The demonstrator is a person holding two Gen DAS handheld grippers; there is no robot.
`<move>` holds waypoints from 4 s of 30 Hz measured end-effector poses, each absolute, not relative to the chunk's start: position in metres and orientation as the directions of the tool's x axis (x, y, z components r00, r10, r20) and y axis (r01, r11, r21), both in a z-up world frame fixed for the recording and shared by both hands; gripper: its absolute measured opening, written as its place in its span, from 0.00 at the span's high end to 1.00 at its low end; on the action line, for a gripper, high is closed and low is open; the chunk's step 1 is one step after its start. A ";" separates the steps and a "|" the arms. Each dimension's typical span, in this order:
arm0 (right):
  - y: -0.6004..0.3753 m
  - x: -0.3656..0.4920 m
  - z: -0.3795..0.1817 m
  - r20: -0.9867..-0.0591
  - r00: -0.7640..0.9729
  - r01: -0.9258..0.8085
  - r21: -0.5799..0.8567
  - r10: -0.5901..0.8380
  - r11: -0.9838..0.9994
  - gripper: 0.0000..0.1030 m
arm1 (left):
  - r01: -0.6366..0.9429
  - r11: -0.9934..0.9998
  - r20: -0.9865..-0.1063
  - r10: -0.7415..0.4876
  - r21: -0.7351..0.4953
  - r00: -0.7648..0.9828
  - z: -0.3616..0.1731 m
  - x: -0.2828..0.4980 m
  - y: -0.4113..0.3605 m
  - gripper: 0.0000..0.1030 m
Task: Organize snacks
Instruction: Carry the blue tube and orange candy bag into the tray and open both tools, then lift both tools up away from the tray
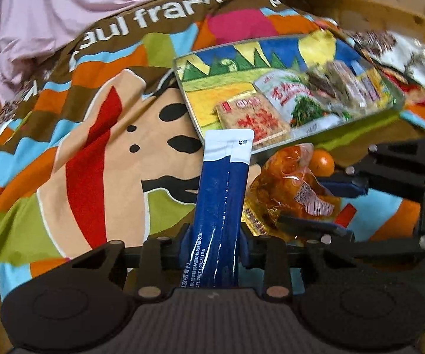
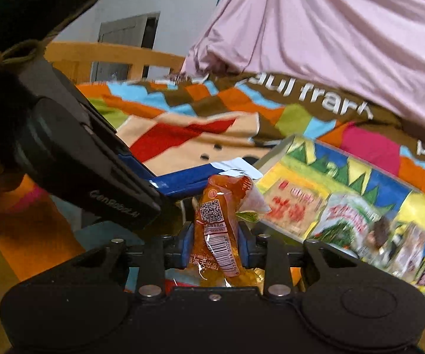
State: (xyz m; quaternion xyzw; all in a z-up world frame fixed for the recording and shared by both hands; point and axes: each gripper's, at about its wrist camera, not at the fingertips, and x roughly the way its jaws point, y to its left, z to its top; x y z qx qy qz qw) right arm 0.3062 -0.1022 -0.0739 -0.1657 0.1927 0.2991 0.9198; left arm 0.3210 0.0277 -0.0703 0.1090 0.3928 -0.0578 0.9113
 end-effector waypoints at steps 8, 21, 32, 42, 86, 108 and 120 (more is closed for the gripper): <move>-0.128 0.315 -0.046 -0.361 0.813 -0.535 -0.154 0.457 0.831 0.69 | 0.143 0.984 -0.668 -0.034 0.109 0.743 -0.034 0.329 0.017 0.66; -0.189 0.424 -0.036 -0.225 0.928 -0.288 0.068 0.296 0.955 0.68 | 0.071 0.995 -0.588 -0.019 0.065 0.809 -0.002 0.408 -0.017 0.66; -0.245 0.484 -0.057 -0.285 0.929 -0.182 0.204 0.236 0.962 0.68 | 0.098 0.992 -0.620 -0.025 0.084 0.784 -0.045 0.478 -0.070 0.66; -0.245 0.502 -0.077 -0.365 0.899 -0.176 0.200 0.240 0.964 0.68 | 0.118 0.990 -0.660 -0.040 0.075 0.750 -0.073 0.501 -0.097 0.66; -0.258 0.429 -0.002 -0.191 0.969 -0.129 0.157 0.158 0.979 0.07 | -0.139 0.979 -0.452 0.059 -0.146 0.890 -0.017 0.440 -0.043 0.01; -0.243 0.266 0.055 -0.137 0.977 -0.147 0.111 0.162 0.983 0.01 | -0.199 0.965 -0.351 0.129 -0.170 0.927 0.044 0.272 -0.007 0.00; -0.254 0.211 0.034 -0.180 0.978 -0.083 0.141 0.108 0.986 0.01 | -0.159 0.979 -0.325 0.109 -0.130 0.939 0.057 0.205 0.012 0.00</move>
